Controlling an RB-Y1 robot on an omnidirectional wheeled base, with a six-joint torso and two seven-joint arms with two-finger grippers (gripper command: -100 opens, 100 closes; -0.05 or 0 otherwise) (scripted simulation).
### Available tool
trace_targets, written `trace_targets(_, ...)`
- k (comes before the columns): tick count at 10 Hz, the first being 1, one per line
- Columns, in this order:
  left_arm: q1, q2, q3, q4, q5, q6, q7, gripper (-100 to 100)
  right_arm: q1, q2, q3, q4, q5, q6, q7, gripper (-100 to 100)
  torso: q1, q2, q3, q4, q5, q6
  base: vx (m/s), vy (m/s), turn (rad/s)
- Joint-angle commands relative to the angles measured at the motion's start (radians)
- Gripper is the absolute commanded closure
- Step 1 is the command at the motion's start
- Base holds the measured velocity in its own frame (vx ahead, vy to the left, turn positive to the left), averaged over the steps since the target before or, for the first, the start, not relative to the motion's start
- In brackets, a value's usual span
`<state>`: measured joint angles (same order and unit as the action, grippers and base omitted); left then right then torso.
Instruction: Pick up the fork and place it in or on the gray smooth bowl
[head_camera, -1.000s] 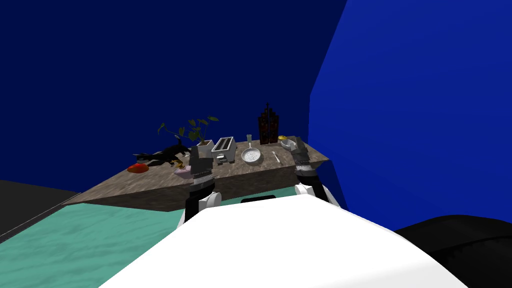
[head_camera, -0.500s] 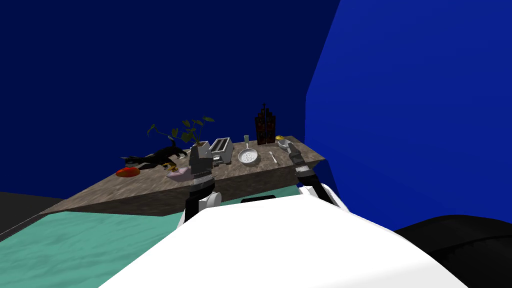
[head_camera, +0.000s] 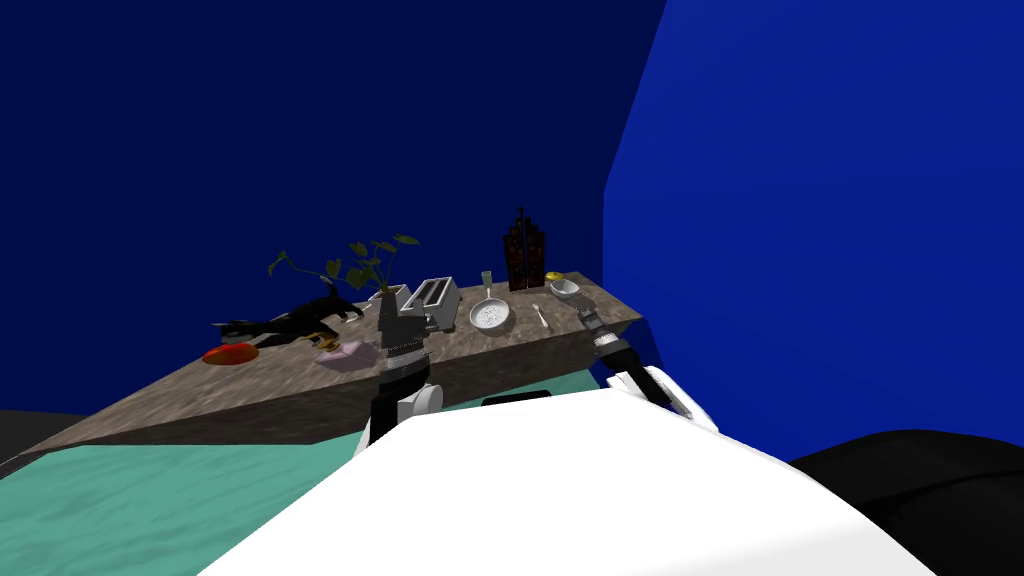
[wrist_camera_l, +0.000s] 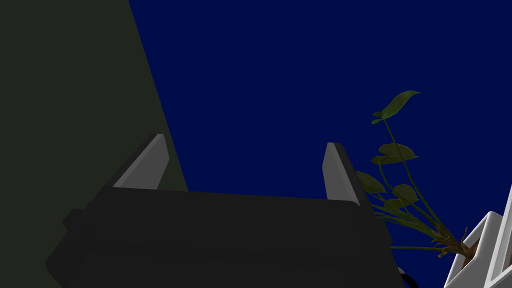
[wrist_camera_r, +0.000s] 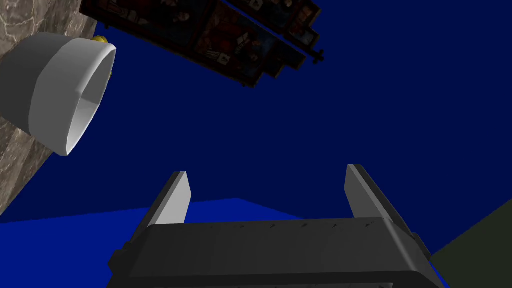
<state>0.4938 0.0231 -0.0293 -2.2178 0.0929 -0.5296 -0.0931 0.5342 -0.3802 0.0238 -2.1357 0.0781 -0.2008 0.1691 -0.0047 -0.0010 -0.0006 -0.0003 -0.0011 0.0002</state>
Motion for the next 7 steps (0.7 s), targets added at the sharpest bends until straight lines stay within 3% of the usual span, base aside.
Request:
trace_targets(1, 0.000, 0.000, 0.000, 0.000, 0.000, 0.000, 0.000, 0, 0.007, -0.050, 0.001, 0.028, 0.010, 0.050, 0.021, -100, 0.000, 0.000, 0.000, 0.000, 0.000, 0.000, 0.023, -0.088, -0.080)
trace_targets(7, 0.000, 0.000, 0.000, 0.000, 0.000, 0.000, 0.000, 0, 0.013, -0.194, -0.005, 0.089, 0.021, 0.206, 0.052, -100, 0.002, 0.000, 0.000, 0.000, 0.000, 0.000, 0.015, -0.044, -0.028)
